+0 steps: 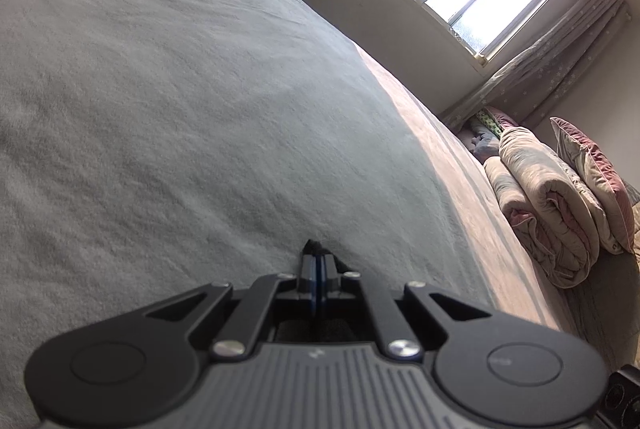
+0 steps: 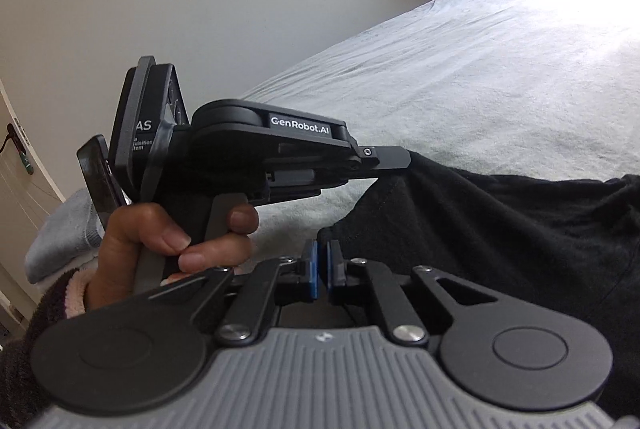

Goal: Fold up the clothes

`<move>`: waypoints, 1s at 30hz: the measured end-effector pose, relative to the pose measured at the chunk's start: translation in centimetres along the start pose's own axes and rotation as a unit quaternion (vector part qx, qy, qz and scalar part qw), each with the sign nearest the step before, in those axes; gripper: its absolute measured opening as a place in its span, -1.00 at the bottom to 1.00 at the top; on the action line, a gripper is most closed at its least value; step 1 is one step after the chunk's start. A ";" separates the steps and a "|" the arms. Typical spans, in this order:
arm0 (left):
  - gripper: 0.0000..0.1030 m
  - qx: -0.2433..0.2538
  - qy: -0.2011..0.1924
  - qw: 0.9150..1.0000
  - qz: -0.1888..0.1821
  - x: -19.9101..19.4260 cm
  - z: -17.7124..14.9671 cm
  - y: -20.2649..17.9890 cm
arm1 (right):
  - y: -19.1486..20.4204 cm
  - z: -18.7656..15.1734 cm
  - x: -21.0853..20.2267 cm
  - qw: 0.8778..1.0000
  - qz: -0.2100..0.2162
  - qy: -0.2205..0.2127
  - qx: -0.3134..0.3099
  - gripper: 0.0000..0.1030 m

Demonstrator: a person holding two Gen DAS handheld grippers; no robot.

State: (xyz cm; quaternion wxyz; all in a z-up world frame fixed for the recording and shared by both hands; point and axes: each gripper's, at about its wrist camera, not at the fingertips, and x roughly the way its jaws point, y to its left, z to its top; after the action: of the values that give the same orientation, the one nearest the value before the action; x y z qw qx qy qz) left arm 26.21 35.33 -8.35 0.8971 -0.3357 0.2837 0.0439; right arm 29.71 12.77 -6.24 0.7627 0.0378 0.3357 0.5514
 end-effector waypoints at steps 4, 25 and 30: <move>-0.95 0.001 -0.001 1.000 0.001 -0.4 0.3 0.0 | 0.0 -0.1 1.1 1.000 -0.003 0.021 -0.005 -0.87; -0.40 0.038 -0.030 0.999 -0.006 -0.6 -0.1 -0.6 | -7.5 2.1 -7.4 0.942 -0.323 -0.090 0.028 -0.12; -0.78 0.061 -0.027 0.998 0.012 -0.3 -0.4 -1.0 | -10.0 0.3 -6.0 0.928 -0.363 -0.074 0.023 -0.12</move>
State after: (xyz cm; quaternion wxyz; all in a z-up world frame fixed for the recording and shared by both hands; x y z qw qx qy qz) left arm 26.03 34.33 -7.91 0.9228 -0.2756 0.2652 0.0460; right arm 37.03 3.80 -7.50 0.9325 -0.0280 0.2816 0.2244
